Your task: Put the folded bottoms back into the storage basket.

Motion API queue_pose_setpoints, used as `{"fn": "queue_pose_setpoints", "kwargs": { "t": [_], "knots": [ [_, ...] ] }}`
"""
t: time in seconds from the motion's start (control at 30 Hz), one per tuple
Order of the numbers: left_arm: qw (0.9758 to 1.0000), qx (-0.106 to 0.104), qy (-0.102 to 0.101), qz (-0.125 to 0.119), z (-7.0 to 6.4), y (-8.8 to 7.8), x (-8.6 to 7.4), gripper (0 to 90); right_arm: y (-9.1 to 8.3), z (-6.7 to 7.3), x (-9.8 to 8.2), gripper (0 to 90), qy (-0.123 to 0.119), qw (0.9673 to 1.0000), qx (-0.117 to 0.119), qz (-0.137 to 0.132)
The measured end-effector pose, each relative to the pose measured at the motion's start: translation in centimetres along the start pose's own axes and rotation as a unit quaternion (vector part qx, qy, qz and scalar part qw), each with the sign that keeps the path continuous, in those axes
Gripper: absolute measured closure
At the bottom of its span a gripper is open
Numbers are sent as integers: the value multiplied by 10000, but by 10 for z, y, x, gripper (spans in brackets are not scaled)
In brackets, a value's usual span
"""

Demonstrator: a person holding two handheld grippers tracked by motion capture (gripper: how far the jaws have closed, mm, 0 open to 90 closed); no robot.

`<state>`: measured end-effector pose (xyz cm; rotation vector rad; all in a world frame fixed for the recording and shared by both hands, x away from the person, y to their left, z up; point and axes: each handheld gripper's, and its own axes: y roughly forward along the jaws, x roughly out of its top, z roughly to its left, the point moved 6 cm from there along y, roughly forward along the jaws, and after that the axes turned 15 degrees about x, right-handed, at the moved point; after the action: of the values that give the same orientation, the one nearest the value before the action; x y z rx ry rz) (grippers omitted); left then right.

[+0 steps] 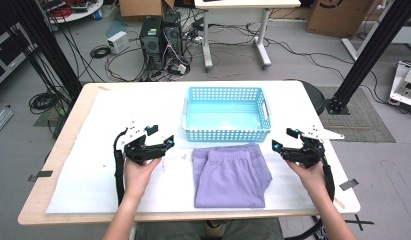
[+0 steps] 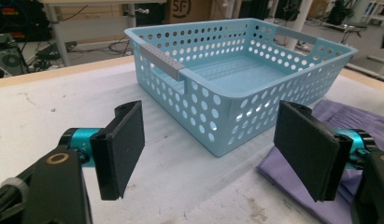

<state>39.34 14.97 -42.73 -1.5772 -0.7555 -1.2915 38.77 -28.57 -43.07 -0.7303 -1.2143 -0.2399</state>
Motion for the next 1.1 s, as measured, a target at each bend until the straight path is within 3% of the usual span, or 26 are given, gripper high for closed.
{"fn": "queue_pose_setpoints", "kwargs": {
  "t": [0.1, 0.13, 0.23, 0.33, 0.4, 0.5, 0.63, 0.67, 0.73, 0.9, 1.1],
  "knots": [
    [10000, 37, -13, -1, -2, -1, 0, 247, -1, 8, 1, 212, -184, 9998, 2, 21],
    [9998, -159, -91, -75, -6, -3, 0, 247, -1, 10, 0, 212, -198, 9998, 1, 49],
    [9993, -313, -120, -159, -11, -6, 1, 291, -2, 14, -2, 212, -175, 9998, 16, 86],
    [9987, -444, 71, -251, -22, -15, 3, 312, -8, 18, -7, 213, -164, 9998, -50, 99],
    [9990, -358, 163, -214, -28, -20, 3, 312, -12, 20, -8, 214, -158, 9998, -73, 55],
    [9987, -404, 239, -206, -36, -28, 3, 311, -17, 23, -12, 215, -96, 9999, -78, 59],
    [9981, -587, 169, -7, -44, -34, -1, 280, -21, 26, -17, 215, -63, 9999, -45, 74],
    [9968, -767, 106, 192, -49, -37, -6, 280, -21, 27, -19, 215, -49, 10000, -46, 72],
    [9958, -841, 40, 374, -52, -40, -12, 280, -22, 30, -20, 215, -74, 10000, -24, 60],
    [9957, -788, 77, 479, -59, -48, -22, 280, -24, 40, -24, 215, -75, 10000, 24, 33],
    [9948, -756, 206, 654, -76, -54, -33, 280, -23, 60, -35, 214, 206, 9996, 127, 137]
  ]
}}
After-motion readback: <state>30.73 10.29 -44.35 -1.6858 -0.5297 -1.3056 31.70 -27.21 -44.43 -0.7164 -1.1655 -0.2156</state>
